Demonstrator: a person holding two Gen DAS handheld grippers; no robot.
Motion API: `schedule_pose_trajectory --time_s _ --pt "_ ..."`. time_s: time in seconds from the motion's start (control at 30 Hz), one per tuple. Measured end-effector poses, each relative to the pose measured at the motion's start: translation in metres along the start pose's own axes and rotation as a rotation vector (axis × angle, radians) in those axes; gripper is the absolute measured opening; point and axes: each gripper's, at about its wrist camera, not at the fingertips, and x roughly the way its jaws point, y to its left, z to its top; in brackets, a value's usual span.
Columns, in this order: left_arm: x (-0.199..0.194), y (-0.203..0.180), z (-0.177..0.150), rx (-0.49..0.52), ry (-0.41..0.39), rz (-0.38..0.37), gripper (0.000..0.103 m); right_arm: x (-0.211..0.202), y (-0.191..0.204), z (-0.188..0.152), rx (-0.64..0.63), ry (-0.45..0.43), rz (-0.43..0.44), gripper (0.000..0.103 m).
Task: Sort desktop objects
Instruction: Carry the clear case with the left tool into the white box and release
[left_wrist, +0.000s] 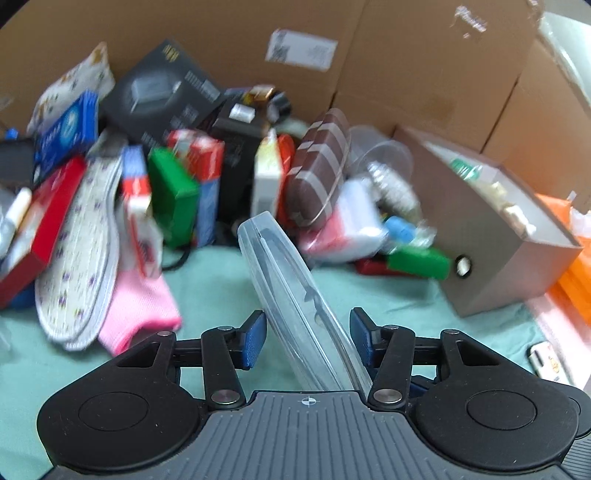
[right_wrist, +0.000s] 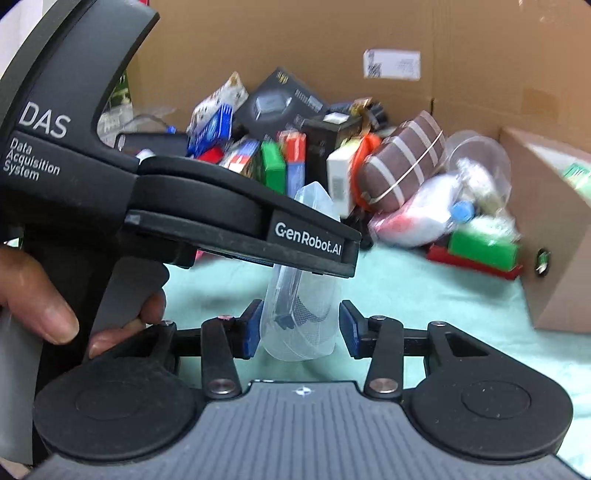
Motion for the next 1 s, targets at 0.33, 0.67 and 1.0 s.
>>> schedule_pose_trajectory --time_s 0.33,0.67,1.0 --pt "-0.011 -0.076 0.06 0.092 -0.136 -0.111 0.051 -0.048 -0.047 0.035 0.009 -0.17 -0.132 0.049" --pt "0.019 -0.174 0.11 0.165 -0.166 -0.275 0.05 -0.087 -0.128 0.052 0.08 -0.258 -0.291 0.049" --pt "0.088 -0.256 0.137 0.178 -0.077 -0.398 0.05 -0.094 -0.217 0.052 0.159 -0.229 -0.414 0.049"
